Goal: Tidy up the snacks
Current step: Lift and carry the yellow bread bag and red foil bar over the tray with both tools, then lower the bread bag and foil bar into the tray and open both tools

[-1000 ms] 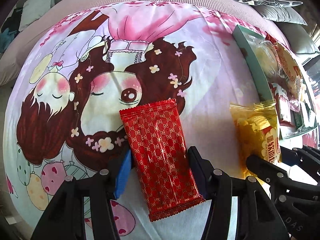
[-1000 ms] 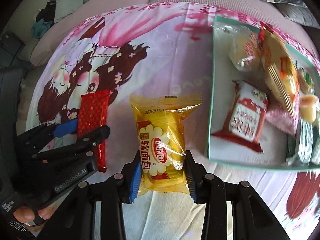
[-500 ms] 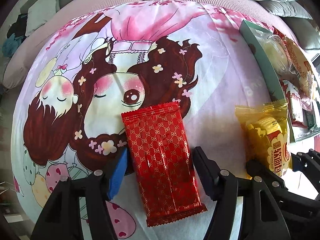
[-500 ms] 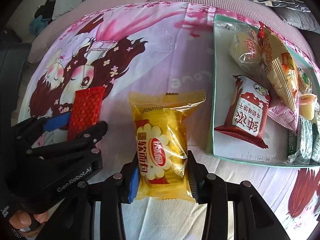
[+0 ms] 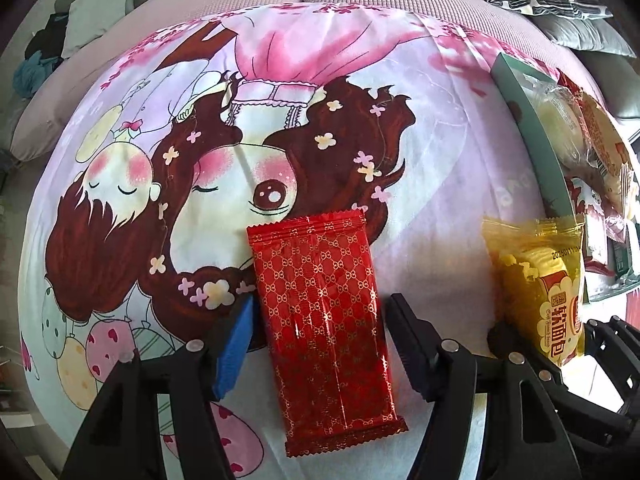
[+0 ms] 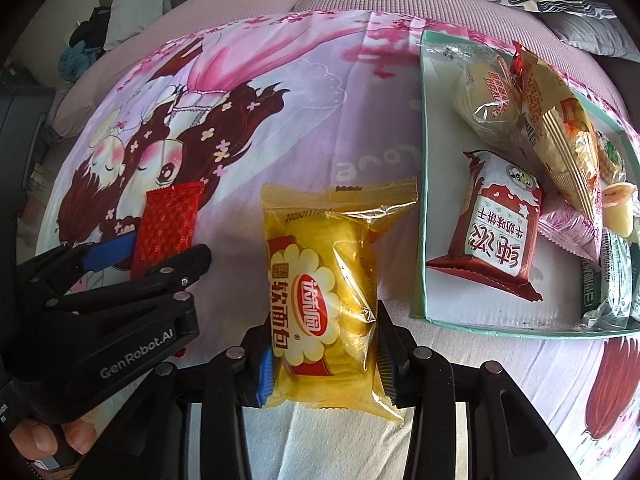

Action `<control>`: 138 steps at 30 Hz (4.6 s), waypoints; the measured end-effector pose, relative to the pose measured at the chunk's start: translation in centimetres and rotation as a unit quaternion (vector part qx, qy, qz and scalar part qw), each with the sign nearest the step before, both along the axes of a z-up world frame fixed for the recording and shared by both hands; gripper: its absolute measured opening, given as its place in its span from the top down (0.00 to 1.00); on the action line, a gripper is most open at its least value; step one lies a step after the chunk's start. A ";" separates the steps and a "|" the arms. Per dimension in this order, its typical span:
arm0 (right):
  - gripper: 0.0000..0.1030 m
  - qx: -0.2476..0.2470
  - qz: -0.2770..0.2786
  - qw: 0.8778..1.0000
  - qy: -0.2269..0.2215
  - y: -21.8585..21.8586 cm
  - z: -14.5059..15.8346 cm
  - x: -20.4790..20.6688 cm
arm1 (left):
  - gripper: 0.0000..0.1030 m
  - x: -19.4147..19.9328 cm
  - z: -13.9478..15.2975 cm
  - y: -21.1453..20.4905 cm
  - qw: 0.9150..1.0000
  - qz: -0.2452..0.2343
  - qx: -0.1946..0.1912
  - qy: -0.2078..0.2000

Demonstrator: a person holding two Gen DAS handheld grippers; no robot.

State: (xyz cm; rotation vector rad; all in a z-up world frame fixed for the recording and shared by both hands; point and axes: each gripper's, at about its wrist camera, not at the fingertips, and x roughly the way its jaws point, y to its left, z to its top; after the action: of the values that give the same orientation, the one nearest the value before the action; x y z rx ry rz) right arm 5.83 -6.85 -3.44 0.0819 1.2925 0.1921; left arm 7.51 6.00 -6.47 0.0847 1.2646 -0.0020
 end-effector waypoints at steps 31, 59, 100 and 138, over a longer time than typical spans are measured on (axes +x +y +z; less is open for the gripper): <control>0.59 0.069 -0.047 0.994 -0.073 -4.9 7.0 -2.0 | 0.54 -0.8 10.6 -1.9 0.995 0.043 -0.038 -0.082; 0.59 0.029 -0.293 0.943 -0.155 -22.1 10.2 -1.2 | 0.54 3.4 13.7 -18.3 0.984 -0.085 -0.098 -0.119; 0.59 0.004 -0.325 0.937 -0.127 -28.1 6.3 -0.9 | 0.53 5.9 9.0 -28.0 0.984 -0.143 -0.099 -0.045; 0.00 -0.007 -0.261 0.953 -0.151 -24.2 7.6 -0.7 | 0.07 3.3 6.7 -14.0 0.993 0.016 0.021 -0.119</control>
State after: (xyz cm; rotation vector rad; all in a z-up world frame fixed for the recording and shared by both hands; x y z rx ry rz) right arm 5.12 -31.06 4.18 0.3645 0.9279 -0.2514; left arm 10.81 -8.00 0.28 0.0978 1.0277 0.0607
